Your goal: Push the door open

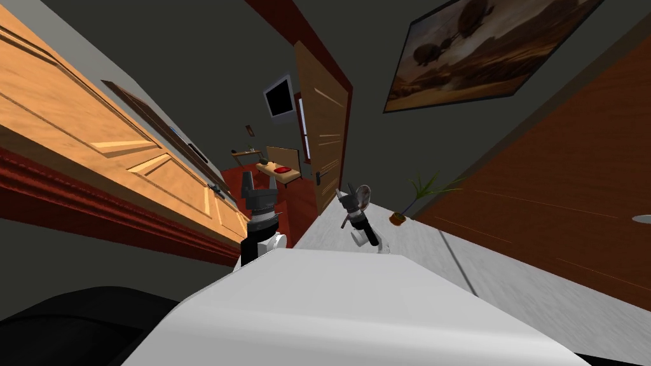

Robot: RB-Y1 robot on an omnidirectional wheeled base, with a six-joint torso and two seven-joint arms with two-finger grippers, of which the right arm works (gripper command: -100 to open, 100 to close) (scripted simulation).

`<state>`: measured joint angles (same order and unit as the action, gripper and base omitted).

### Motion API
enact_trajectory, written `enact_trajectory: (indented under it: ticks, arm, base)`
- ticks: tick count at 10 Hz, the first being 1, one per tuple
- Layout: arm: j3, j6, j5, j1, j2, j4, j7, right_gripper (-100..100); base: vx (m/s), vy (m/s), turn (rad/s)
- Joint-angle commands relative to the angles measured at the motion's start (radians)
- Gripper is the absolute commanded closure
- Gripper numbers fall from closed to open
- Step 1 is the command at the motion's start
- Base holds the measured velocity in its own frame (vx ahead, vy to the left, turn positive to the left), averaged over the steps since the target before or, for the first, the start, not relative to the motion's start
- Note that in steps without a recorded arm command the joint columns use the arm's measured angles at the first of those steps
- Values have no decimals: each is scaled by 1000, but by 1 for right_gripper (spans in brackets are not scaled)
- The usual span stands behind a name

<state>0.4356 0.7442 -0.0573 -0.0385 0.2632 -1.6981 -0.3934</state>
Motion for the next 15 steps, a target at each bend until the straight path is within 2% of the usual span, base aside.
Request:
enact_trajectory:
  ticks: [1,15]
  arm:
    - [23,10,-3,22,11,38,-13,-100]
    - [211,69,-29,211,104,335,-118,-100]
  base:
    - [104,2,2]
    - [99,9,3]
